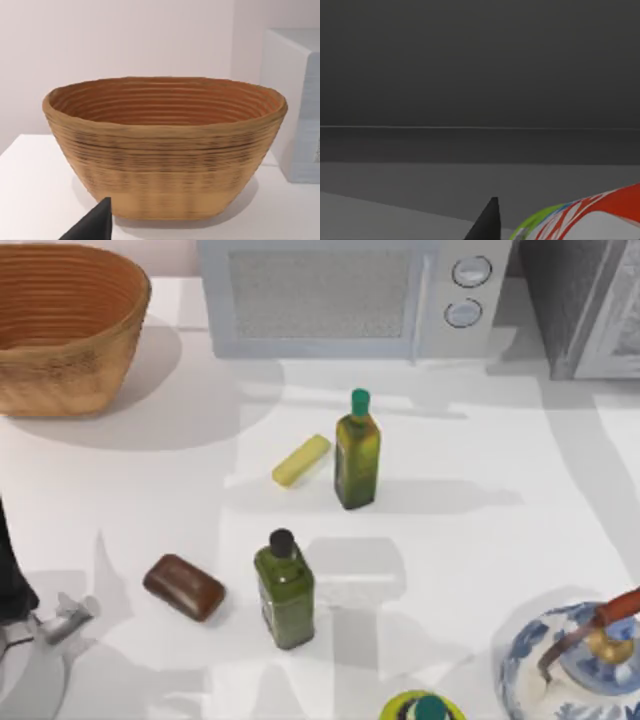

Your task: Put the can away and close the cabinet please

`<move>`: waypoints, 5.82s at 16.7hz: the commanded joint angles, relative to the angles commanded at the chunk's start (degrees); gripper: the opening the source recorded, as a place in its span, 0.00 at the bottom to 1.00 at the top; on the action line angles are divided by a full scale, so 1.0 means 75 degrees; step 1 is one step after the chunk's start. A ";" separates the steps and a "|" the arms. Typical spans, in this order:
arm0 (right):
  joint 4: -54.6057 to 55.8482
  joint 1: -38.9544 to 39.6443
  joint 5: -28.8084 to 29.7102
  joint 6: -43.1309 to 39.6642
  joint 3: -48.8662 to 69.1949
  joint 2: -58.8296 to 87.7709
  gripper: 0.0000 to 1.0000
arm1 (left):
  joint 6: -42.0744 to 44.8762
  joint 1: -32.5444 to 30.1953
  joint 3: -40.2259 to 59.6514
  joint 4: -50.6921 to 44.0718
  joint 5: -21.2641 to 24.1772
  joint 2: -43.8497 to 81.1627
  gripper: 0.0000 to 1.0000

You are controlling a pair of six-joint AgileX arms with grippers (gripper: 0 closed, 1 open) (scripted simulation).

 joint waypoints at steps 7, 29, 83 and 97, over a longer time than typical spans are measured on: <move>-0.0027 -0.0005 0.0051 0.0009 0.0206 0.0093 0.00 | 0.0000 0.0000 0.0000 0.0000 0.0000 0.0000 1.00; -0.1955 -0.0664 -0.0519 -0.0005 0.7909 0.5852 0.00 | 0.0000 0.0000 0.0000 0.0000 0.0000 0.0000 1.00; 0.3112 -0.1445 -0.1385 -0.0147 -1.2830 -0.9786 1.00 | 0.0000 0.0000 0.0000 0.0000 0.0000 0.0000 1.00; 0.4613 -0.2747 -0.2990 -0.0352 -1.2305 -0.8323 1.00 | 0.0000 0.0000 0.0000 0.0000 0.0000 0.0000 1.00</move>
